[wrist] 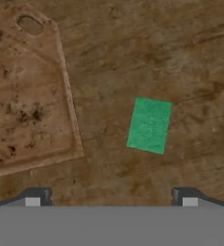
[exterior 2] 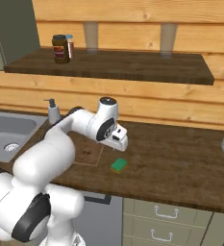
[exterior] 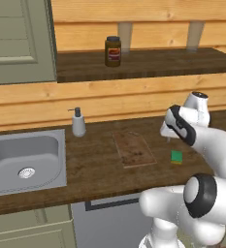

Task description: Pick up the sponge from the counter and clean the cutting board by briefly scrubbing or pressing down on the cutting board. Once finished, release the sponge.

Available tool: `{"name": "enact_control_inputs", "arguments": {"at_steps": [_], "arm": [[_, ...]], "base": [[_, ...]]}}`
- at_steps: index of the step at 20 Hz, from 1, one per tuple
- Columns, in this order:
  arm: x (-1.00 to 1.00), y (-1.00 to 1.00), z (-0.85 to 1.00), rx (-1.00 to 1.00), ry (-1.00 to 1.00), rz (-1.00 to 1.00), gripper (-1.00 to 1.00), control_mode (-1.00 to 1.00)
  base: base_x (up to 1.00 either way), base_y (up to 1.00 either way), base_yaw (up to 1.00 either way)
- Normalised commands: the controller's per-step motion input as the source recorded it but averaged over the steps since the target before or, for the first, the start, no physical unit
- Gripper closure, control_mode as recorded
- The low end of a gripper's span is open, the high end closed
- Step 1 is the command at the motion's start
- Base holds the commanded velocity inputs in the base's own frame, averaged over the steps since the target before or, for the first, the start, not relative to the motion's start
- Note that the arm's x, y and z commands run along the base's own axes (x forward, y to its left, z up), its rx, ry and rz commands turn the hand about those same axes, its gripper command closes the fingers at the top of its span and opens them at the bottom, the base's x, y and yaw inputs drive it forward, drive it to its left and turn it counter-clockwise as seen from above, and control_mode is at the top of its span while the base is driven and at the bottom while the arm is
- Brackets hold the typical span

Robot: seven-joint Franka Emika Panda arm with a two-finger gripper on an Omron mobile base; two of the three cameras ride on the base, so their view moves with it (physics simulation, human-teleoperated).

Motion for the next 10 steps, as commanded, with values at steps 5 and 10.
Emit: {"name": "enact_control_inputs", "arguments": {"at_steps": [5,10], "arm": [[0.35,-0.36,-0.76,-0.05,0.05,-0.05,-1.0,-1.0],[0.32,-0.2,-0.45,-0.04,0.31,-0.08,-1.0,-1.0]], "base": [[0.0,0.0,0.0],[0.0,0.0,0.0]]}}
